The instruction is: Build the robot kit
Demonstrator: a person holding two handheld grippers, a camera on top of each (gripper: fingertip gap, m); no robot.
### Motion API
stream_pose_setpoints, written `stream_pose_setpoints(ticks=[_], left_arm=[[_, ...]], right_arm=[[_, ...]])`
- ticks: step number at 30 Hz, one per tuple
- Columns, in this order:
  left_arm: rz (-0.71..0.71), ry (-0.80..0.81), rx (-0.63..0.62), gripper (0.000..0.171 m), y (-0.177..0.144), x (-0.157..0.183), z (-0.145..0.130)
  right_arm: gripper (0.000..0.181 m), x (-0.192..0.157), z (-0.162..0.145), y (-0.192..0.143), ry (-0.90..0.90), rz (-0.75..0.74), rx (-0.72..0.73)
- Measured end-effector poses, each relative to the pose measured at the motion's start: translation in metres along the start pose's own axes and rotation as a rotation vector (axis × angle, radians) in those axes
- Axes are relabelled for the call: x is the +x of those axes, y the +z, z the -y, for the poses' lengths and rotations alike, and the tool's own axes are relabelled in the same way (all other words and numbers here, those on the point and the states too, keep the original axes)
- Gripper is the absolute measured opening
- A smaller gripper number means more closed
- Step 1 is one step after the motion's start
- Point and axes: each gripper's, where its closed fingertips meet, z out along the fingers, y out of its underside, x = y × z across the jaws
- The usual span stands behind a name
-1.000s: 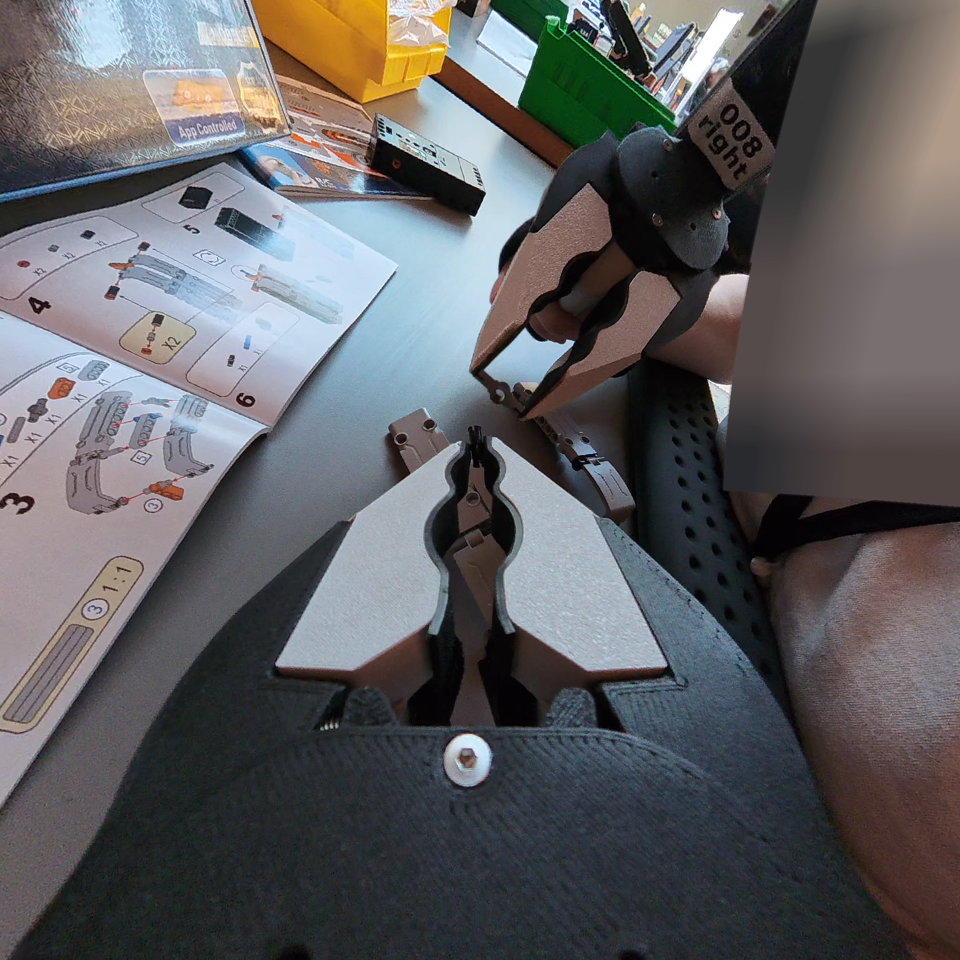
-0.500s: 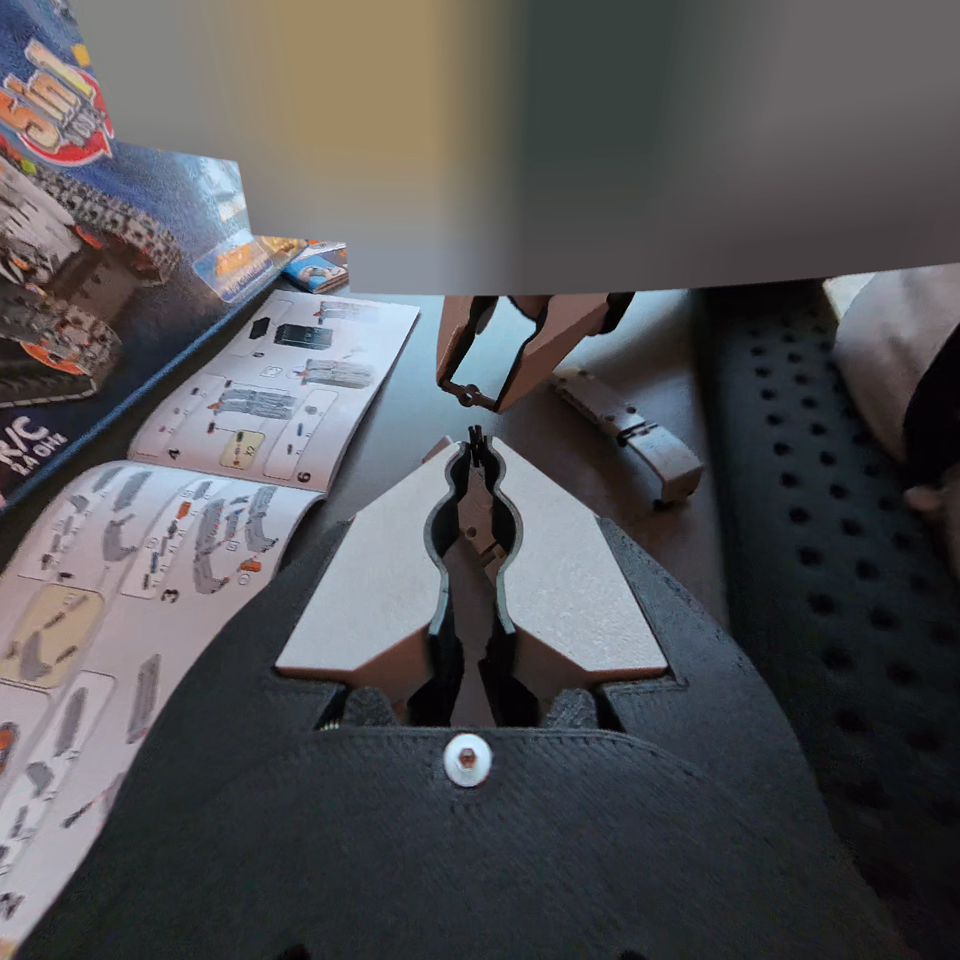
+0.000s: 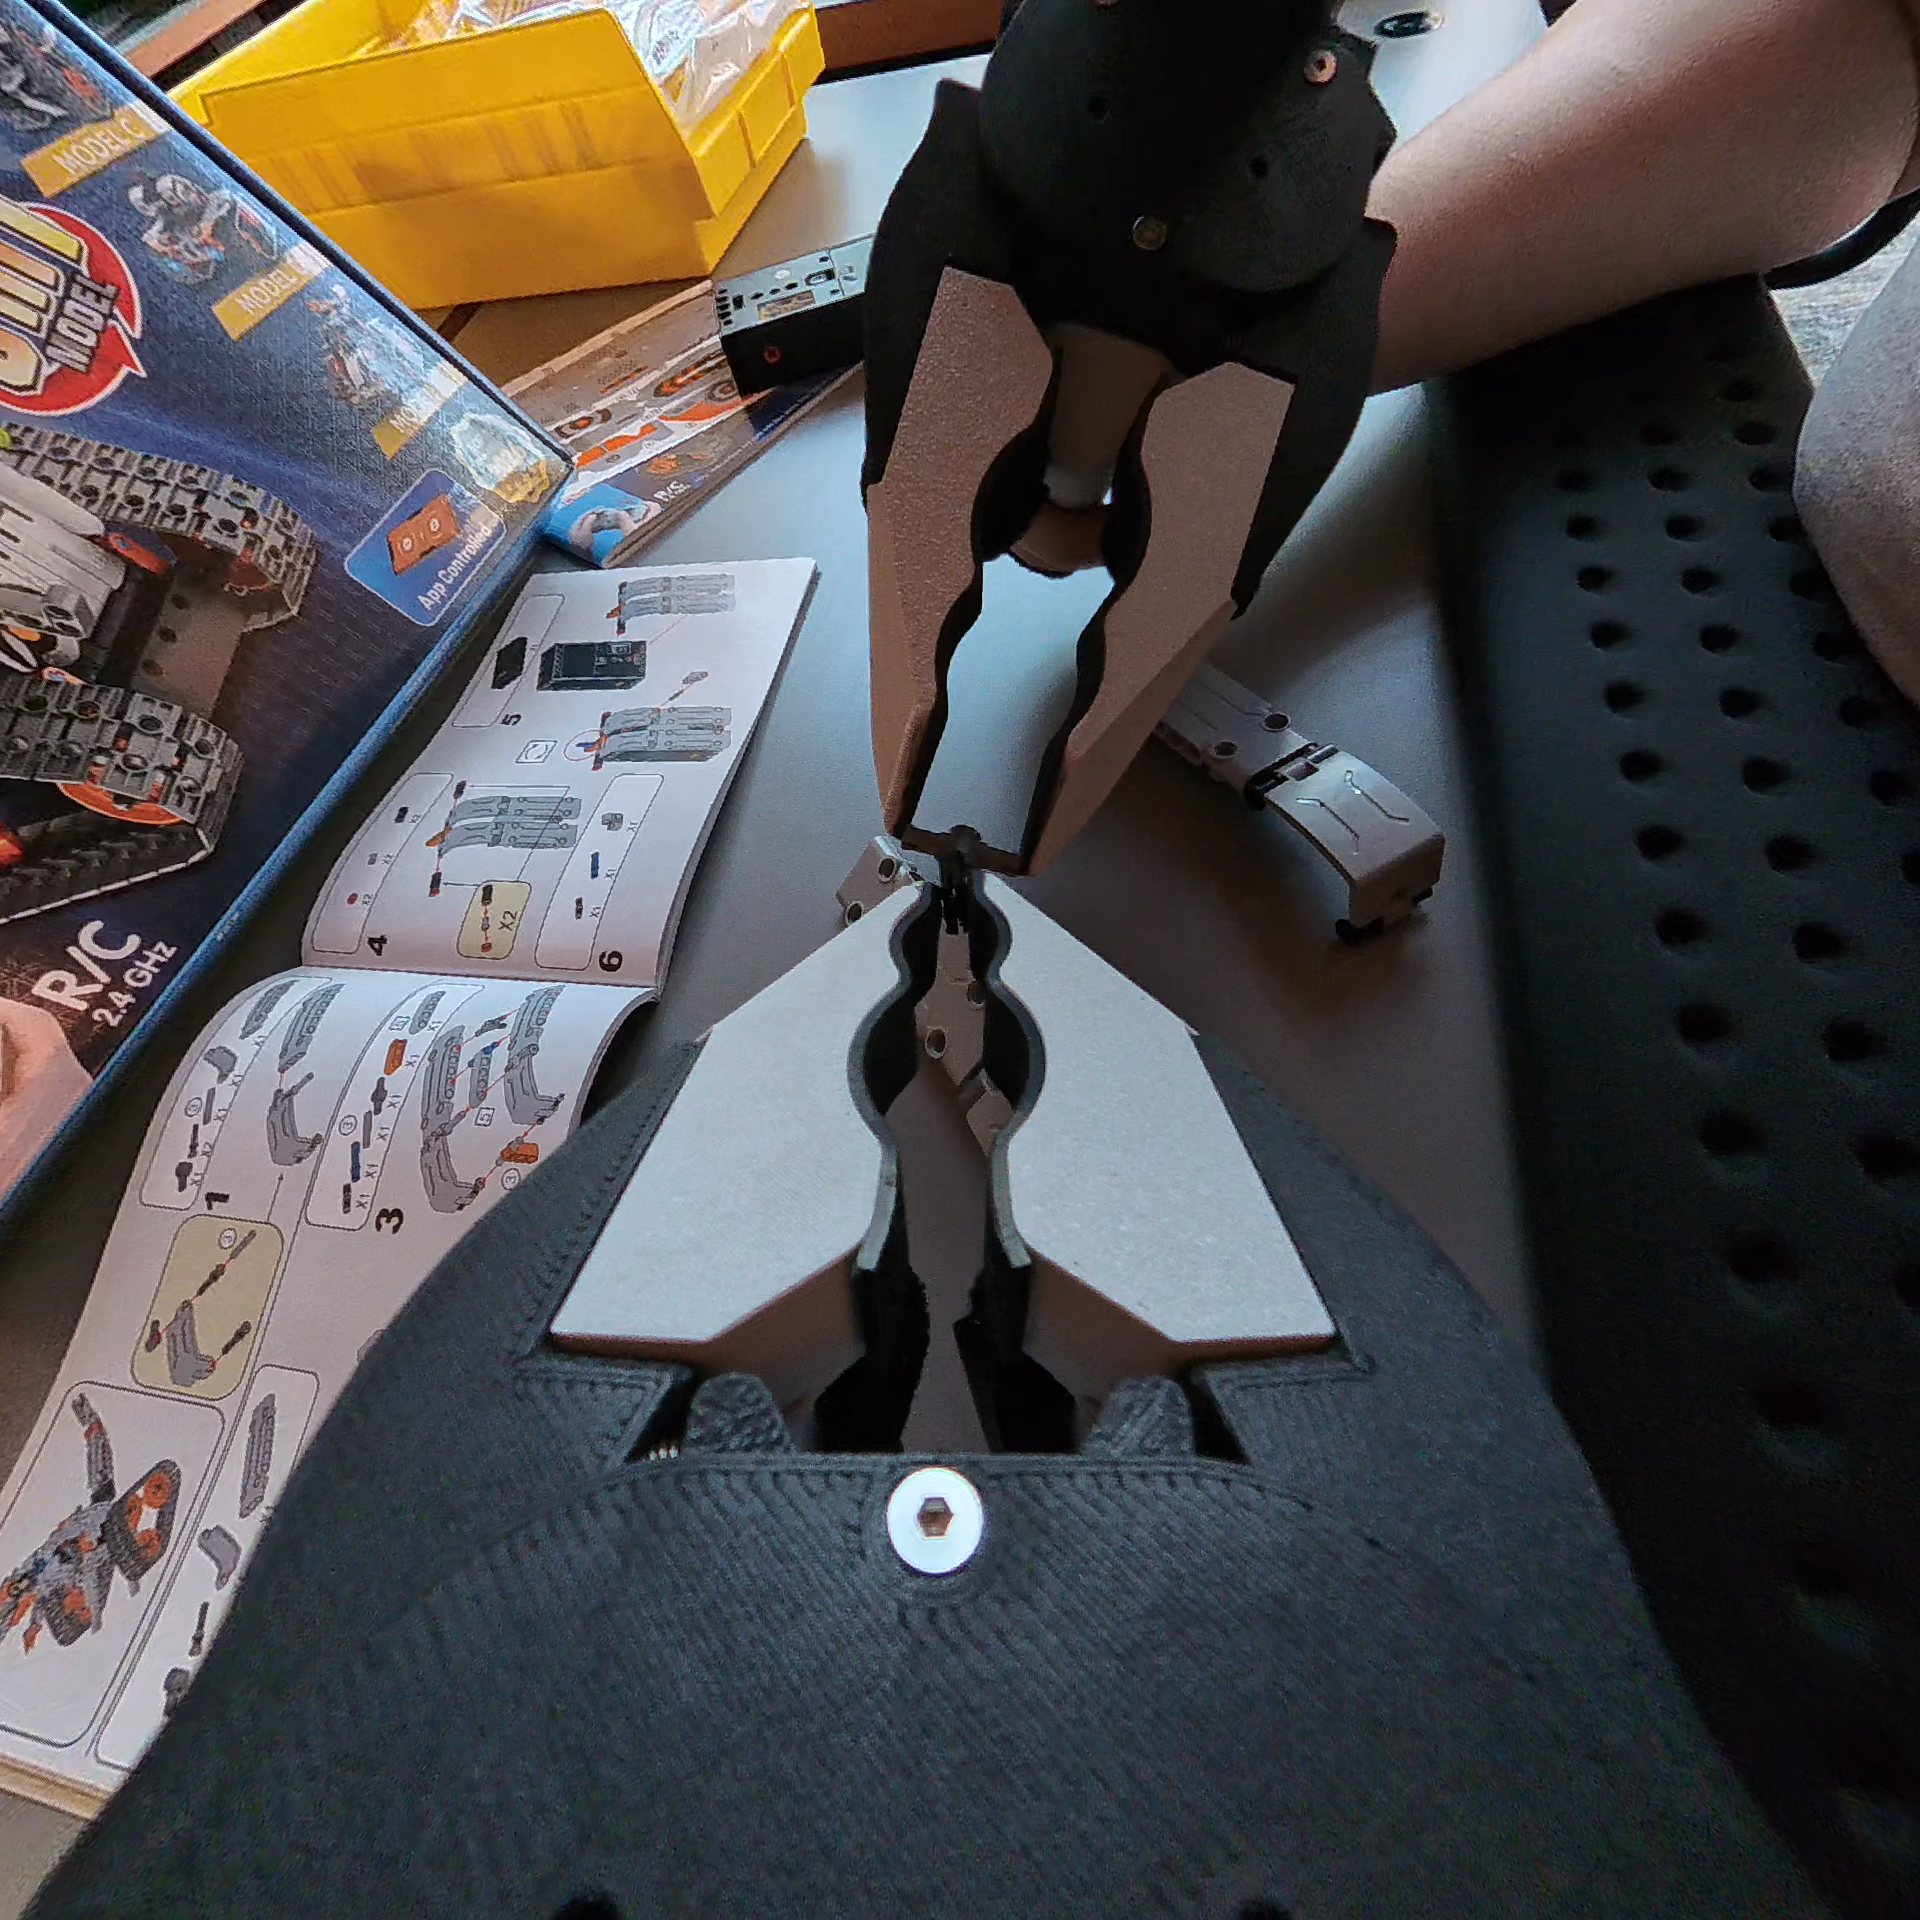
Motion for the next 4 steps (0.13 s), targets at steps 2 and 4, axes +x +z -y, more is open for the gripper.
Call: stream_pose_setpoints(ticks=[2, 4], left_arm=[[-0.004, 0.002, 0.0, 0.004, 0.0, 0.0008, 0.0003], [-0.009, -0.003, 0.001, 0.004, 0.0003, 0.0015, 0.0004]], right_arm=[[0.022, 0.0009, 0.0007, -0.0003, 0.018, 0.003, 0.01], [0.022, 0.002, 0.0022, -0.001, 0.031, 0.004, 0.024]])
